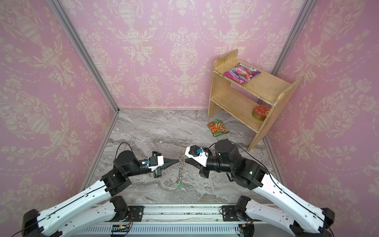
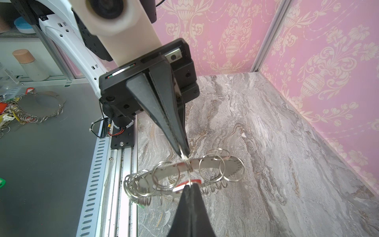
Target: Put the keys on the keyring
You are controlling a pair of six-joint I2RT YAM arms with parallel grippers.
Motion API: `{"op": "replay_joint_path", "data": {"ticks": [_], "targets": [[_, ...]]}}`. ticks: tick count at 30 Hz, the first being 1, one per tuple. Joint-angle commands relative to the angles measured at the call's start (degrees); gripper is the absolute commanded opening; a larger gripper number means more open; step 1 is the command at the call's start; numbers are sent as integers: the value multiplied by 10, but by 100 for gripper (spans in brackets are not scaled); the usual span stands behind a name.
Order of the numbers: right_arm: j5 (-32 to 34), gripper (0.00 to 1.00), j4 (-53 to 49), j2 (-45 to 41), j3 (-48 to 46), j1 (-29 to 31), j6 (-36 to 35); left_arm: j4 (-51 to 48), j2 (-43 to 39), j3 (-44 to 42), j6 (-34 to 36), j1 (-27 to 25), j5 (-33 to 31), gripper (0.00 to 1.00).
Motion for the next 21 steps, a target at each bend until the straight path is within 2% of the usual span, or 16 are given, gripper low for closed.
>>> {"op": "replay_joint_path", "data": {"ticks": [1, 21], "targets": [[8, 0, 2, -10, -3, -5, 10, 13, -10, -1, 5, -5, 0, 0], [12, 0, -3, -10, -4, -4, 9, 14, -14, -1, 5, -5, -3, 0]]}}
